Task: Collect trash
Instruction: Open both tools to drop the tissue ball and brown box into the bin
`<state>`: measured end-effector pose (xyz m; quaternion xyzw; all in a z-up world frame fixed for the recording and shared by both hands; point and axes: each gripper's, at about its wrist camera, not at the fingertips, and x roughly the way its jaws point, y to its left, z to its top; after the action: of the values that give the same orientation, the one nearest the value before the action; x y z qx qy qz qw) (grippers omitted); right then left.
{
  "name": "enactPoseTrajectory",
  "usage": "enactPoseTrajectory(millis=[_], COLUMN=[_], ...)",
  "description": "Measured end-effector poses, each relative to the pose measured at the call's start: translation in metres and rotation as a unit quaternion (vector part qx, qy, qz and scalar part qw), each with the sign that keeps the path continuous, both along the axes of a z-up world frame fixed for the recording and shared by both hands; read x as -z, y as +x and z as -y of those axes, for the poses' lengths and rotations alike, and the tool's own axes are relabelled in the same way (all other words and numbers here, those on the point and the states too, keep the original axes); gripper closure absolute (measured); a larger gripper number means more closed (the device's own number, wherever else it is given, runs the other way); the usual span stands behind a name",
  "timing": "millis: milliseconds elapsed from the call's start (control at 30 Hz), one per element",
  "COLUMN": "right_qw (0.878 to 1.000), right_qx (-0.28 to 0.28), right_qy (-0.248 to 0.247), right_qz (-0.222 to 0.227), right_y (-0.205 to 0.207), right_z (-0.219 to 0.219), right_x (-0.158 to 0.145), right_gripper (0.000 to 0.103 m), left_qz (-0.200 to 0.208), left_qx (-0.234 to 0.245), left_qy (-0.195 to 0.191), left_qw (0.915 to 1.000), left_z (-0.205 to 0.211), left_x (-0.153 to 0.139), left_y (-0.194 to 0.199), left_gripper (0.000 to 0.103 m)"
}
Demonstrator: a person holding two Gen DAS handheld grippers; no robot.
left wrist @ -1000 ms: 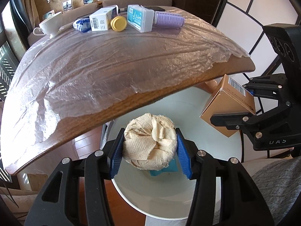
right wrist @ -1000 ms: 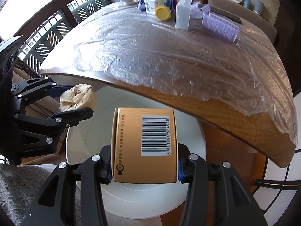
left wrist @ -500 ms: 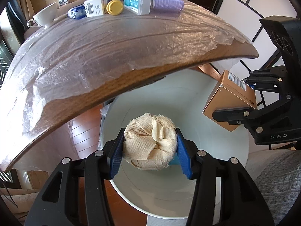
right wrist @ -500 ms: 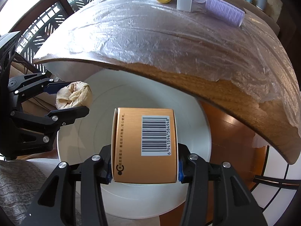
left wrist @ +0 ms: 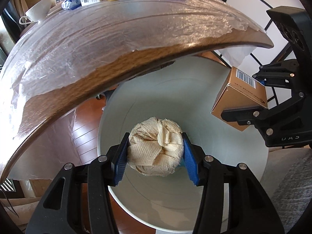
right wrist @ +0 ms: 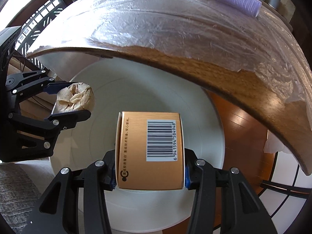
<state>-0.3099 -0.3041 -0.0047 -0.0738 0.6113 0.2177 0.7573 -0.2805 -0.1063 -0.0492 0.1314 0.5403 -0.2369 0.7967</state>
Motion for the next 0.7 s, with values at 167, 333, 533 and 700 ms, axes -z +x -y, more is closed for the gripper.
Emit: enactPoseTrajectory(millis=[167,333,533,700], right_qw=[1.0,1.0,1.0,1.0], right_qx=[-0.005,-0.008,-0.006,-0.006], right_qy=[-0.006,-0.011,-0.015,-0.018], right_qz=[-0.007,-0.013,-0.02,-0.024], right_y=[0.004,0.005,0.009,0.016], right_z=[-0.003,-0.01,-0.016,-0.016], right_x=[0.01,0.017,0.024,0.023], right_gripper=[0.056,0.056,0.056,0.056], left_qz=[-0.006,-0.012,-0.016,-0.018], left_qx=[0.005,0.008,0.012,0.015], left_qy=[0.006,0.01,0.016,0.021], left_qw=[0.9999,0.9999,0.9997,0.9995], left_z=[0.002,0.003,0.009,0.011], left_x=[0.01,0.018,0.029,0.033], left_y=[0.002,0.003,0.001,0.0], left_gripper=[0.051,0.051,0.051,0.051])
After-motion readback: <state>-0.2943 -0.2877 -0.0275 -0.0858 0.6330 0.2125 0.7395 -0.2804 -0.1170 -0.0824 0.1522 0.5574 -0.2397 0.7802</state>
